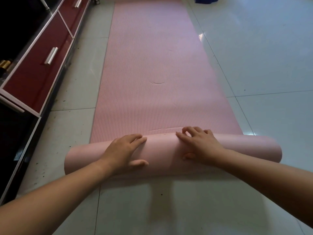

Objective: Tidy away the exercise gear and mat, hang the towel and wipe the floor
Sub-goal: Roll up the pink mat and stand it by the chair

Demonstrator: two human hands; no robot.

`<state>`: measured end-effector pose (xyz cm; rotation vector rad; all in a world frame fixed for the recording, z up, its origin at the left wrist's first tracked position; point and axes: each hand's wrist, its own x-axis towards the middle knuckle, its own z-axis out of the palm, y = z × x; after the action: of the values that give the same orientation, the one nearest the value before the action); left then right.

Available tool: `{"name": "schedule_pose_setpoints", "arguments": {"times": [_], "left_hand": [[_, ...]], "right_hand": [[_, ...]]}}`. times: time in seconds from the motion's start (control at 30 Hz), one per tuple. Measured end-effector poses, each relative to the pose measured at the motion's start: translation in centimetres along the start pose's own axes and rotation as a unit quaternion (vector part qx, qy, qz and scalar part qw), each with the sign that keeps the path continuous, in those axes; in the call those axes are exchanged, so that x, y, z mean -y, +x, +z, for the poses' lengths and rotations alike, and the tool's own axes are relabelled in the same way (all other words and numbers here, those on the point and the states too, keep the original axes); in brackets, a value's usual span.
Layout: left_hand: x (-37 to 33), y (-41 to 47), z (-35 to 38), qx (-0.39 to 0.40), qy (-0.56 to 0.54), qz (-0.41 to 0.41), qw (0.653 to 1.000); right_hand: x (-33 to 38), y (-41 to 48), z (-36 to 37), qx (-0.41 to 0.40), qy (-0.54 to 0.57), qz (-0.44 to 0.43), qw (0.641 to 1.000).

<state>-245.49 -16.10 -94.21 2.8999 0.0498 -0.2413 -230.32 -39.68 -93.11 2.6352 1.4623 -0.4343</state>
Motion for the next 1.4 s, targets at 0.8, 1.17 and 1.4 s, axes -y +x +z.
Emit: {"name": "schedule_pose_setpoints", "arguments": {"times": [0.8, 1.17, 1.4], "left_hand": [[-0.1, -1.4, -0.2, 0.083, -0.041, -0.044, 0.995], [-1.4, -6.7, 0.3, 0.053, -0.075, -0.026, 0.995], [-2.2, -7.7, -0.5, 0.055, -0.075, -0.016, 0.996]], "right_hand": [[-0.9, -1.6, 0.7, 0.046, 0.111, 0.014, 0.993], [0.8, -4.8, 0.8, 0.044, 0.122, -0.058, 0.990], [1.3, -6.4, 0.7, 0.022, 0.120, -0.063, 0.990]]}}
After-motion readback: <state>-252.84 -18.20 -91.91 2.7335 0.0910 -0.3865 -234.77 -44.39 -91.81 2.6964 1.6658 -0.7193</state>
